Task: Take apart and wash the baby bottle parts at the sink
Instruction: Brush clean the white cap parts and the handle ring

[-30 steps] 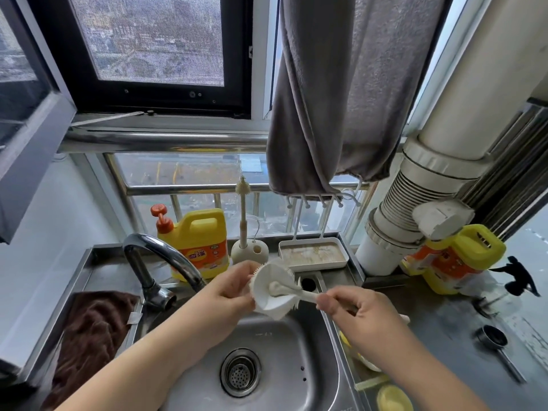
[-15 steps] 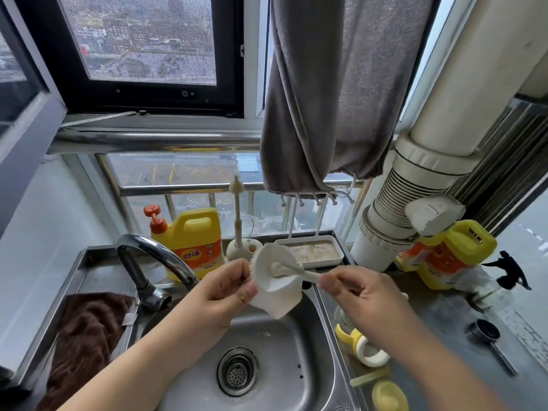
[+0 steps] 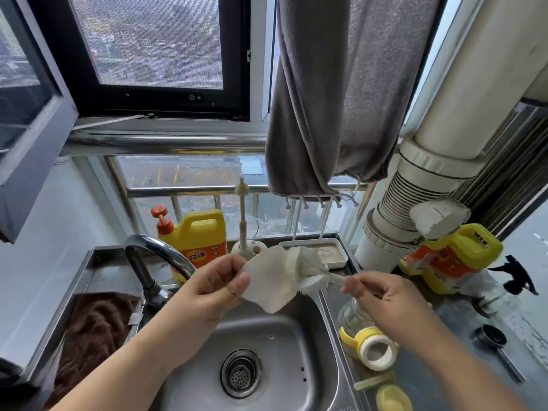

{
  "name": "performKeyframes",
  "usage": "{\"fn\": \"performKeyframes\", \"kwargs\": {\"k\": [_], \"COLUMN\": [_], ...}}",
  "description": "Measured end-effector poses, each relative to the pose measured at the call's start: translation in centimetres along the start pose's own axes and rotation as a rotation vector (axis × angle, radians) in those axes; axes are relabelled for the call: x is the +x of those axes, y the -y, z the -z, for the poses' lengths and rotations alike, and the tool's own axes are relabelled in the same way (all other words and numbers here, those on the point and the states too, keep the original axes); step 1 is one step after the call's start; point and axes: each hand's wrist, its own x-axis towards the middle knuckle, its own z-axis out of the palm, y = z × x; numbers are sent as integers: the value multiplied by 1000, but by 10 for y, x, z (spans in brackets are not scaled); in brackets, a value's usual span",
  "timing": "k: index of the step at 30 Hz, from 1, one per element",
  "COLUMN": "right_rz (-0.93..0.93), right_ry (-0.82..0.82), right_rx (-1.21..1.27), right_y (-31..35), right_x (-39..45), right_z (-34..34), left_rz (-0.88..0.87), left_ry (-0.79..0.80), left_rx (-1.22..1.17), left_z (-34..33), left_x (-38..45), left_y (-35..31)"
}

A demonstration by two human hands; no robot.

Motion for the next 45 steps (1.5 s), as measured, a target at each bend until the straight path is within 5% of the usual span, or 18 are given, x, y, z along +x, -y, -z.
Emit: {"fn": "performKeyframes", "kwargs": {"k": [5, 15, 25, 35, 40, 45], "right_rz": [102, -78, -45, -45, 101, -19], "right_ry": [54, 56, 75, 33, 80, 28], "right_rx": [24, 152, 39, 66, -23, 2], "right_y": [14, -4, 2, 5, 14, 3], "right_x": [1, -8, -6, 6, 2, 3], "right_z": [-11, -7, -5, 1, -13, 2], "left_rz": [58, 152, 384, 194, 147, 90], "left_ry": [34, 42, 93, 141, 152, 90], "left_rx": [-3, -434, 131, 187, 207, 240], "left_z": [-6, -2, 2, -2, -5, 5], "left_x": [-2, -2, 7, 5, 5, 1], "left_y": [4, -15, -27, -15, -9, -12]}}
